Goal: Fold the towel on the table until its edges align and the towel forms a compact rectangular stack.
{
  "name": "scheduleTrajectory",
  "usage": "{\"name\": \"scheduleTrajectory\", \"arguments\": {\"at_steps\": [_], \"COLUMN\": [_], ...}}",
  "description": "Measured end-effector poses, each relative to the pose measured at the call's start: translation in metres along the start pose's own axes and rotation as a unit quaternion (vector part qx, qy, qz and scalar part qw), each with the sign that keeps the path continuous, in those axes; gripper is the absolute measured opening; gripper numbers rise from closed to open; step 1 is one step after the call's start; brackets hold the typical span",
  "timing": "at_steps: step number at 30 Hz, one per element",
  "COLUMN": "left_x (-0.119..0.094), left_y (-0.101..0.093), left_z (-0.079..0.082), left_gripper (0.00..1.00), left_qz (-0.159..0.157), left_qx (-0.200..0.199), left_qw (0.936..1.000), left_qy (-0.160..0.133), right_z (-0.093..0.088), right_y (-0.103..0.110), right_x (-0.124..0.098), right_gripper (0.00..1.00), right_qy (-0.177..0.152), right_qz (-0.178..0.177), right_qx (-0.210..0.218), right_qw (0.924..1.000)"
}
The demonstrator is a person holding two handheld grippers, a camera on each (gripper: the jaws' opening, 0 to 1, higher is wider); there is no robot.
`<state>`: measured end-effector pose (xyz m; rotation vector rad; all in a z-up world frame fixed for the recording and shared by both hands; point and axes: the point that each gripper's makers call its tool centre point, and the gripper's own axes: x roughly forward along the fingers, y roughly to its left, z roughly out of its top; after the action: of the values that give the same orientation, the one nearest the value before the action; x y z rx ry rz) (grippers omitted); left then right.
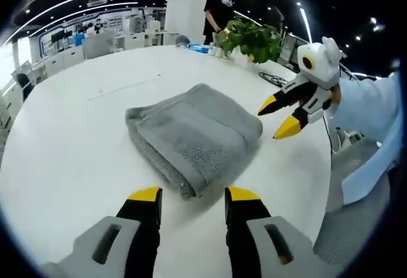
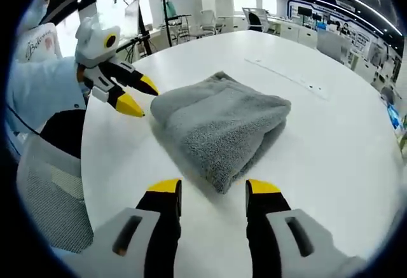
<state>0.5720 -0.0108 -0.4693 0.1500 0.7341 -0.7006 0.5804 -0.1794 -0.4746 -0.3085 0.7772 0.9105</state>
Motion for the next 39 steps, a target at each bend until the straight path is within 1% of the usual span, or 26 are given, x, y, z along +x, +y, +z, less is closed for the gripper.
{"name": "scheduleTrajectory", "arguments": {"at_steps": [1,3,7,10,12,17,20,23,25,27,29,31,34,37,39], "left_x": [-0.001,-0.004,-0.01,-0.015,-0.019,-0.029,-0.037,-0.046,-0.052,-0.058,-0.064,-0.07,-0.08,-0.088,-0.091], "left_y": [0.001,-0.005,-0.003,-0.003,0.0,0.002,-0.002,-0.006,-0.003,-0.008,-0.008,-0.012,-0.013,-0.016,-0.016], "left_z": [0.0,-0.003,-0.004,-0.003,-0.005,-0.006,-0.005,-0.003,-0.003,0.0,0.002,0.005,0.009,0.013,0.013], "left_gripper": [0.43,0.43,0.48,0.48,0.48,0.51,0.52,0.55,0.57,0.58,0.58,0.59,0.59,0.6,0.6], "left_qz": [0.0,0.006,0.016,0.019,0.027,0.035,0.04,0.042,0.046,0.048,0.052,0.053,0.06,0.063,0.065], "left_qx": [0.0,0.004,0.011,0.019,0.03,0.028,0.026,0.027,0.027,0.027,0.028,0.029,0.031,0.029,0.03], "left_qw": [1.0,1.0,0.9997,0.9993,0.9986,0.9977,0.9971,0.9963,0.9955,0.9948,0.9937,0.9928,0.9909,0.9895,0.9888], "left_qy": [0.0,-0.003,-0.016,-0.028,-0.034,-0.051,-0.06,-0.07,-0.078,-0.086,-0.096,-0.104,-0.116,-0.127,-0.131], "right_z": [0.0,-0.001,-0.001,-0.004,-0.005,-0.003,-0.003,-0.002,-0.002,0.0,0.001,0.002,0.003,-0.001,-0.003], "right_y": [0.0,0.004,0.006,0.011,0.011,0.015,0.017,0.02,0.021,0.024,0.027,0.028,0.036,0.041,0.043], "right_x": [-0.001,-0.003,-0.005,-0.007,-0.007,-0.017,-0.02,-0.03,-0.035,-0.041,-0.048,-0.055,-0.068,-0.075,-0.079], "right_gripper": [0.45,0.47,0.52,0.54,0.55,0.62,0.65,0.67,0.68,0.7,0.7,0.71,0.72,0.73,0.72], "right_qy": [-0.001,-0.007,-0.018,-0.023,-0.023,-0.051,-0.061,-0.07,-0.073,-0.082,-0.088,-0.095,-0.104,-0.111,-0.114], "right_qz": [0.0,-0.002,-0.006,-0.005,-0.008,-0.015,-0.015,-0.017,-0.018,-0.019,-0.019,-0.02,-0.02,-0.023,-0.022], "right_qx": [0.001,0.0,0.001,-0.002,-0.01,-0.007,-0.002,-0.004,-0.005,-0.008,-0.011,-0.012,-0.015,-0.019,-0.019], "right_qw": [1.0,1.0,0.9998,0.9997,0.9996,0.9986,0.998,0.9974,0.9972,0.9964,0.9959,0.9952,0.9942,0.9934,0.9931]}}
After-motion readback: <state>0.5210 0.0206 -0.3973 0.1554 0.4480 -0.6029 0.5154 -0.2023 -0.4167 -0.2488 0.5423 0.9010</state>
